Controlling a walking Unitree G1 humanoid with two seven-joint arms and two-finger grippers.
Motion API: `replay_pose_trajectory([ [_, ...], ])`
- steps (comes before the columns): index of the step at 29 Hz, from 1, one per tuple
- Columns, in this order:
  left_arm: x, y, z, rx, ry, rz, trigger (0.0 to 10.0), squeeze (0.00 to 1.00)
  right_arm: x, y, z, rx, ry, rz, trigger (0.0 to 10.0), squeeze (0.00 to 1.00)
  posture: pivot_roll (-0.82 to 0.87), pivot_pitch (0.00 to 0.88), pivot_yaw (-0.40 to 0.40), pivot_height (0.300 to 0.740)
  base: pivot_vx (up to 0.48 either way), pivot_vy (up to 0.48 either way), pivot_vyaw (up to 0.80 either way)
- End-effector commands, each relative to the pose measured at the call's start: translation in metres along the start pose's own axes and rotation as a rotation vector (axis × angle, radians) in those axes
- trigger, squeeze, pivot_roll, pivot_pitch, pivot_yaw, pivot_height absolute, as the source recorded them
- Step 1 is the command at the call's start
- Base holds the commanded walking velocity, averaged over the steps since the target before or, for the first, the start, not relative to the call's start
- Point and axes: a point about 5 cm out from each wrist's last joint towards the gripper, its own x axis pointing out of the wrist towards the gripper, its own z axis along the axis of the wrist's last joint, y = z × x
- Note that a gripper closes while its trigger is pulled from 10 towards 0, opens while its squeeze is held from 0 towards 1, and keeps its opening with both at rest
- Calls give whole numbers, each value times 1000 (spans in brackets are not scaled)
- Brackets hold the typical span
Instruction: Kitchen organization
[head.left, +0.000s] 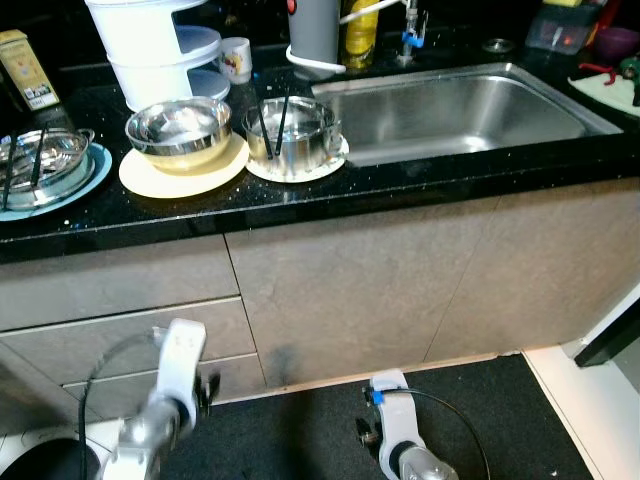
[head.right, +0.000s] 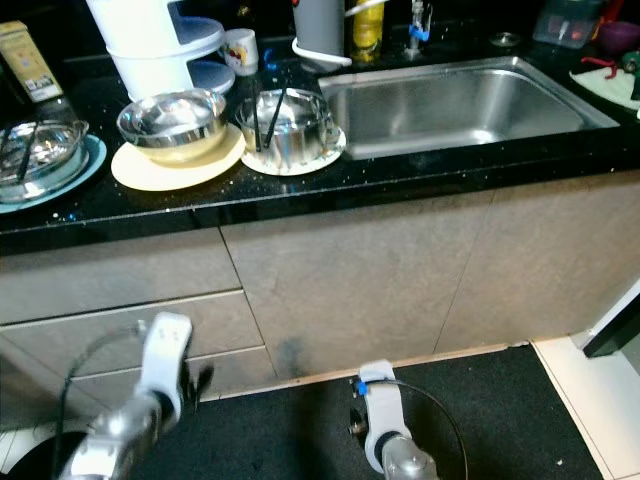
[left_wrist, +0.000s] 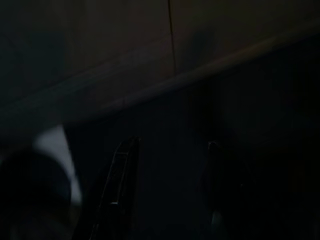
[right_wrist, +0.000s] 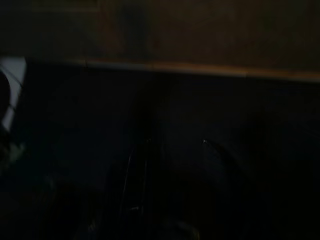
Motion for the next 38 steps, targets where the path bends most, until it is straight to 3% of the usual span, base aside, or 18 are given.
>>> replay_pose_trajectory([
  [1, -3, 0, -16, 27, 51, 9, 10000, 0, -2, 6, -16, -15, 69, 9, 10000, 0, -34, 189, 54, 740, 0, 0, 0],
  [6, -5, -12, -28, 30, 88, 9, 10000, 0, -5, 1, -21, -46, 82, 4, 10000, 0, -47, 179, -44, 740, 0, 0, 0],
  [11, -1, -13, -31, 27, 104, 55, 10000, 0, -9, -2, -31, -77, 104, 10, 10000, 0, -51, 176, -44, 740, 0, 0, 0],
  [17, 1, -13, -27, 47, 61, 57, 10000, 0, -12, -2, -39, -3, 104, -15, 10000, 0, -48, 183, -27, 740, 0, 0, 0],
  [25, 0, -12, -25, 18, 29, 59, 10000, 0, -12, 6, -40, 12, 83, 15, 10000, 0, -39, 189, -22, 740, 0, 0, 0],
  [38, -1, -9, -25, 17, 20, 64, 10000, 0, -11, 6, -37, 17, 73, 13, 10000, 0, -32, 199, -15, 740, 256, 0, 0],
])
